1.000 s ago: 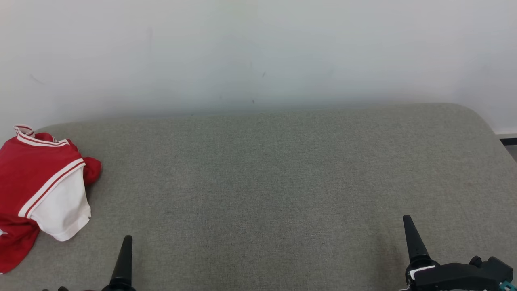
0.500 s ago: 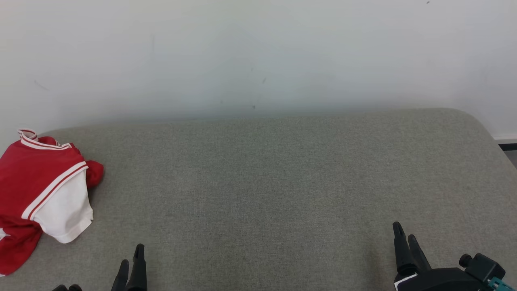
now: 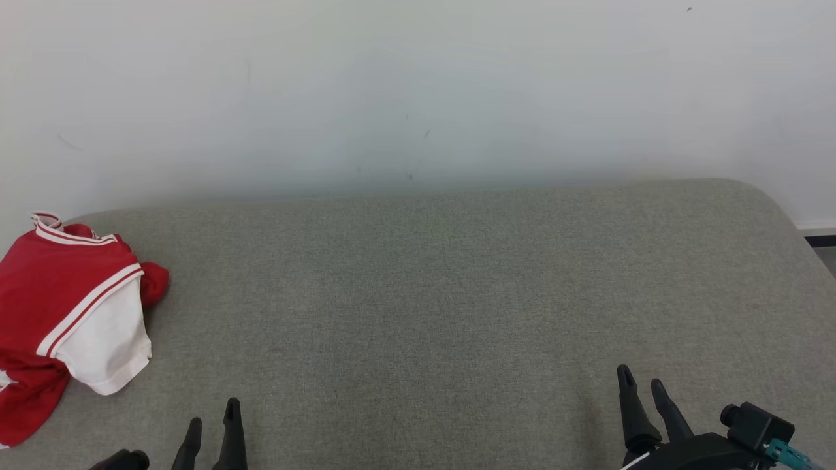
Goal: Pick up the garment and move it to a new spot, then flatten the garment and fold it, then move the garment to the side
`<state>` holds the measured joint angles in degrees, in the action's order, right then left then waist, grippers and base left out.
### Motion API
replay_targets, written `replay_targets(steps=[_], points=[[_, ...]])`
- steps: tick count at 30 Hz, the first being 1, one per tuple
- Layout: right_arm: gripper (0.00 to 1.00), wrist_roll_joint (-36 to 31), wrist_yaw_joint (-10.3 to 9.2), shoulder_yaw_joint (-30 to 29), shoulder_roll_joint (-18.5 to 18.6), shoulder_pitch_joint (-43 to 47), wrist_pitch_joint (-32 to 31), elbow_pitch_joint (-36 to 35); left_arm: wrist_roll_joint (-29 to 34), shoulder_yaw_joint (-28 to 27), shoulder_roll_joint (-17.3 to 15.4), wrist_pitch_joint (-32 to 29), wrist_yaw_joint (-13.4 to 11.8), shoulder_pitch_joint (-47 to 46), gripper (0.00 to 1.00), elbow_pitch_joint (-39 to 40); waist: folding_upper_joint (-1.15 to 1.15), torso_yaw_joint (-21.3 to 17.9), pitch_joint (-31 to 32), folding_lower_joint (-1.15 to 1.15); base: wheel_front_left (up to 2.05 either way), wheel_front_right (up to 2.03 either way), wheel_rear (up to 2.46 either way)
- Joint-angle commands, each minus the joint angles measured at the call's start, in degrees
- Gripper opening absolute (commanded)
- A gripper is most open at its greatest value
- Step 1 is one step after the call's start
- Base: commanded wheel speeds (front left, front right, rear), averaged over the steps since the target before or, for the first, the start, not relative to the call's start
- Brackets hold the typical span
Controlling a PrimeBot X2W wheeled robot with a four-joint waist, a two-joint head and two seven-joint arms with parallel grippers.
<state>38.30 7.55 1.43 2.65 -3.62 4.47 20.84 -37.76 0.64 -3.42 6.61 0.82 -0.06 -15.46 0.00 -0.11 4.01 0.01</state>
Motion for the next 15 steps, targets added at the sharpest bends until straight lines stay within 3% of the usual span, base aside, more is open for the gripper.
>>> replay_targets(steps=[1,15], points=[[1.00,-1.76,-0.06,0.22,0.25,-0.52,0.03,-0.48,1.93,0.11,-0.55,0.62,-0.30,-1.05,1.00,0.42,0.00,0.00,0.06,0.00,0.00,0.00,0.00],[1.00,-11.18,-0.07,0.83,0.27,-0.20,0.75,0.32,10.89,0.16,-1.05,2.74,-1.76,-1.05,1.00,-0.36,0.00,-0.21,0.75,0.00,0.00,0.00,0.00]])
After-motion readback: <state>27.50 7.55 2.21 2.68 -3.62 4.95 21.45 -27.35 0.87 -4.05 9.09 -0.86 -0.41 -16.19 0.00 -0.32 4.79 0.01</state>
